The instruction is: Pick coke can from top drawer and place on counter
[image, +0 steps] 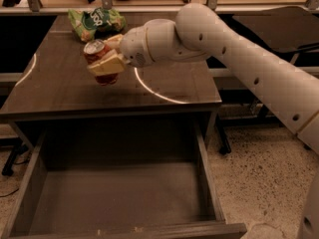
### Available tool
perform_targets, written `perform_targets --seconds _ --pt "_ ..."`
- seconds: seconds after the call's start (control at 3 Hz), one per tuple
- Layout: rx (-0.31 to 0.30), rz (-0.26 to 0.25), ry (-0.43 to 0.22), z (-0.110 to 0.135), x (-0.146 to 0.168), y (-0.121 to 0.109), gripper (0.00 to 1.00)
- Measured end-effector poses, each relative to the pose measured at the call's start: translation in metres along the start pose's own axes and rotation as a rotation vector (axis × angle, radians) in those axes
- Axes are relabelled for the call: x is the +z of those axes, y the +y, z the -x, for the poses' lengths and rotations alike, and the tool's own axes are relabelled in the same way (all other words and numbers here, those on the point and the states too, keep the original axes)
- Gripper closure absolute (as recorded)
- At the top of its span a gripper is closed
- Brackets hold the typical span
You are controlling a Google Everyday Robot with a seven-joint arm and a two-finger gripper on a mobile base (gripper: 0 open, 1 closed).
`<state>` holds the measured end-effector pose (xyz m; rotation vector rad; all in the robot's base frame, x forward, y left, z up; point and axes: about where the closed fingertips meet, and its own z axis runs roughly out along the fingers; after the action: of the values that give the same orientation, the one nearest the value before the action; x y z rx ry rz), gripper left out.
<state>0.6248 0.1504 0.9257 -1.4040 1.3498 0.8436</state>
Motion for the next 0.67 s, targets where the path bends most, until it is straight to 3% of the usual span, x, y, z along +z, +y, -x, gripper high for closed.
perform_targets --seconds 0.33,0.67 --pt "0.048 -0.013 0.025 -0.025 0.000 -0.021 0.66" --pt "0.097 -0.033 0.048 -0.053 -0.011 -0.026 0.35"
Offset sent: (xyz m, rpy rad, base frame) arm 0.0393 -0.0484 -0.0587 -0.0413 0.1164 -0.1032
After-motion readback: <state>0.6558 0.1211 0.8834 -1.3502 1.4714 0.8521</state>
